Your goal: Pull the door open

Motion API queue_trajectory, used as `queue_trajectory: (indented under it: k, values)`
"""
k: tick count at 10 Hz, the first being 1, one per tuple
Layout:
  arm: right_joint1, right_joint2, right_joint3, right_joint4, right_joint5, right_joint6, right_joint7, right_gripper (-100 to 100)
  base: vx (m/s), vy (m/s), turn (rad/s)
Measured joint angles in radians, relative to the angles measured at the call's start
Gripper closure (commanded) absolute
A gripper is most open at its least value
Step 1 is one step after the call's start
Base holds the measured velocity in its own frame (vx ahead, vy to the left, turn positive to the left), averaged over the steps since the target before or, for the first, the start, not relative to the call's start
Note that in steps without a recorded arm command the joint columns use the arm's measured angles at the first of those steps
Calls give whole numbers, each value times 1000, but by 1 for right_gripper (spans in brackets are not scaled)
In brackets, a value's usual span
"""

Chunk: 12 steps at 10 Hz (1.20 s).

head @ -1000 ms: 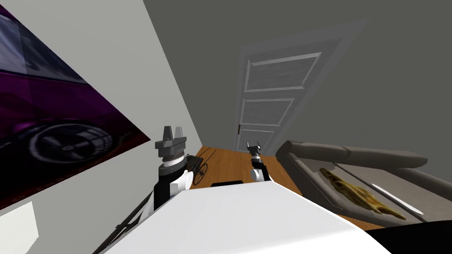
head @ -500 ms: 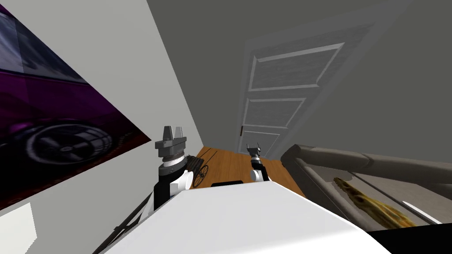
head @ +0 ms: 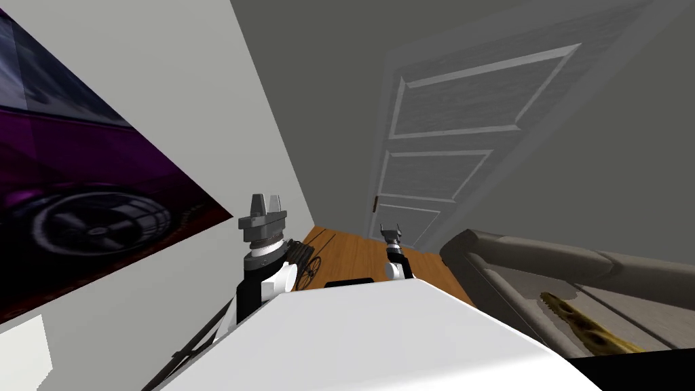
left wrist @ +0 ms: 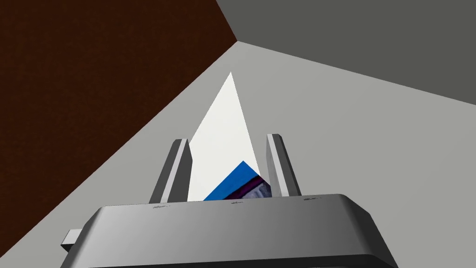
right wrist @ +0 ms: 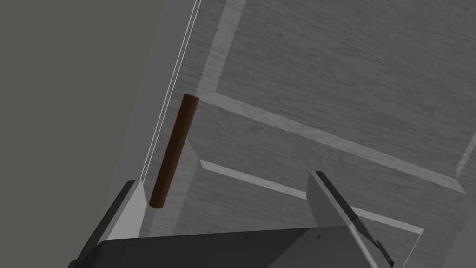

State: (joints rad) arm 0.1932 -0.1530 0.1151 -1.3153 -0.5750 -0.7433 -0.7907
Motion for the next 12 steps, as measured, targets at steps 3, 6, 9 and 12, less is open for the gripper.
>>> queue_trajectory:
  k: [3,6,9,12]
  values:
    - [-14,-5,6,52,-42,-12,-45,-100,98,-17,69]
    - [-36,-11,14,125,-88,-37,-100,-100,119,-20,93]
    - [-59,-14,20,189,-131,-52,-147,-100,122,-23,80]
    - [-70,-18,29,251,-184,-72,-204,-100,145,-45,83]
